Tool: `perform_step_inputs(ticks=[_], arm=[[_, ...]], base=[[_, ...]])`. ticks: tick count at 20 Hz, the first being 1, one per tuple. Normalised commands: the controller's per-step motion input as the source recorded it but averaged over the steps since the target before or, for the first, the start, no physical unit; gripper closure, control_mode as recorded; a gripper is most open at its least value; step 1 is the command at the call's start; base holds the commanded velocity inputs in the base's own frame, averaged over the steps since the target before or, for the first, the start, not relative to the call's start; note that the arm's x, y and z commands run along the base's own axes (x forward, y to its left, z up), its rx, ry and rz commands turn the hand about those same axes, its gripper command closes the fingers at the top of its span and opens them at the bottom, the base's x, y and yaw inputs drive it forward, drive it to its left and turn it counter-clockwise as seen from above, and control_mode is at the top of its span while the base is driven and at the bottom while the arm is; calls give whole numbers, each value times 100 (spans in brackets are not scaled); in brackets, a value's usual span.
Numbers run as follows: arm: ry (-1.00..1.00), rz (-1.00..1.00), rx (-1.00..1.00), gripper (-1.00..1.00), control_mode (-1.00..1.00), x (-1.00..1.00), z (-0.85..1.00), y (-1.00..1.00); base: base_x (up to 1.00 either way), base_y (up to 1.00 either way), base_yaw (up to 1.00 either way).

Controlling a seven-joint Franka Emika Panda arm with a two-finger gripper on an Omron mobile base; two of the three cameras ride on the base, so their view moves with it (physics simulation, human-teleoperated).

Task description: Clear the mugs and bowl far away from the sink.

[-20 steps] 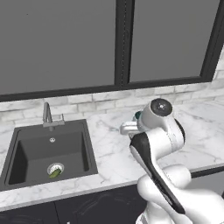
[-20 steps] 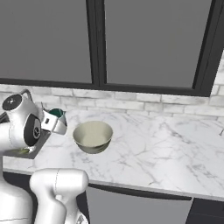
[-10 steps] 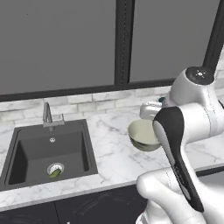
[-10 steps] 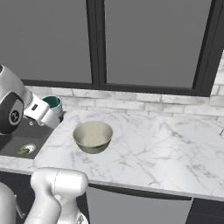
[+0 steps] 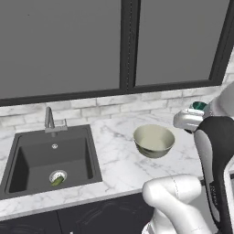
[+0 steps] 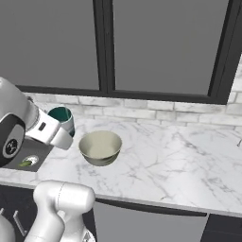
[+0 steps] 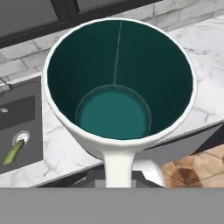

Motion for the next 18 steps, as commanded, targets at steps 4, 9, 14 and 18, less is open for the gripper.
perform_step_inputs(ticks=[4,9,14,18], arm=[[6,6,-5,100,-100,-9,63,-2],[16,9,-17,100,-100,0,64,6],[17,10,-15,100,-100,0,24,17],[8,8,-16,100,-100,0,11,24]], base=[[0,0,0],[0,0,0],[0,0,0],[0,0,0]])
